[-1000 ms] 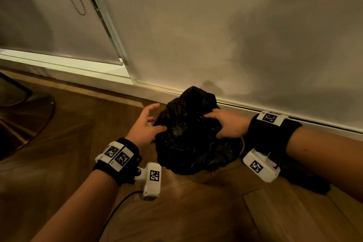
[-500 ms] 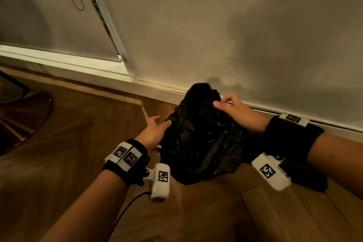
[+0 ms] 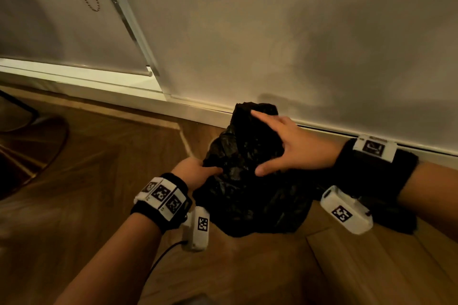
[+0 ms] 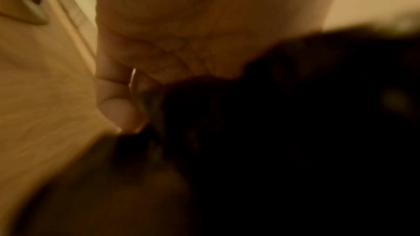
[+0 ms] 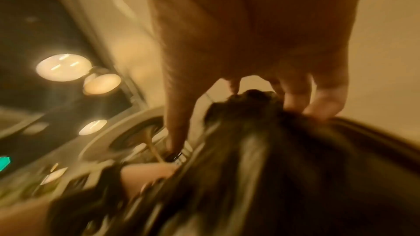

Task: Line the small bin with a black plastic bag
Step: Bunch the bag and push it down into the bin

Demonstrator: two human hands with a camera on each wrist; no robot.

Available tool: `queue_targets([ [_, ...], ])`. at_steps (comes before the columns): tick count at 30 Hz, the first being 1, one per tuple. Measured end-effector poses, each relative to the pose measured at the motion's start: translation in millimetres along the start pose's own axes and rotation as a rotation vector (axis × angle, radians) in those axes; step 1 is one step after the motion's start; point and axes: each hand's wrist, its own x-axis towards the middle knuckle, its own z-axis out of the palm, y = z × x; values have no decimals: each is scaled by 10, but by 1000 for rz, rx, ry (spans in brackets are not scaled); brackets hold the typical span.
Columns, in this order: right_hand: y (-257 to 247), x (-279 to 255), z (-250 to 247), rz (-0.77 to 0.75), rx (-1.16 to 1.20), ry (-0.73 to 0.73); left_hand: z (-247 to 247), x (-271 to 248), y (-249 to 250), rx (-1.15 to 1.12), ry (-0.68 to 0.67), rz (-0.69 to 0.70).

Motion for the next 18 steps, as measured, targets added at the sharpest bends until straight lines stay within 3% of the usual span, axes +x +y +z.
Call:
queue_targets([
  [4,-51,-192,352,-4,-511,-165,-54,33,-20,228,168,14],
  [6,69,-131,522,-18,-644,-222,-96,22,-3,203,214,35],
  [10,149,190,327,-27,-650,-33,-213,43,42,-367,289,180],
  [13,138,391,103,-46,-601,244,-286,22,129,-763,364,228],
  [15,179,429,86,-64,-588,397,-283,21,178,-800,432,261],
  [16,225,424,120,-83,-591,405,-266,14,183,-742,458,270],
  [18,343,386,227,-89,-678,221,-190,31,102,-487,467,237],
])
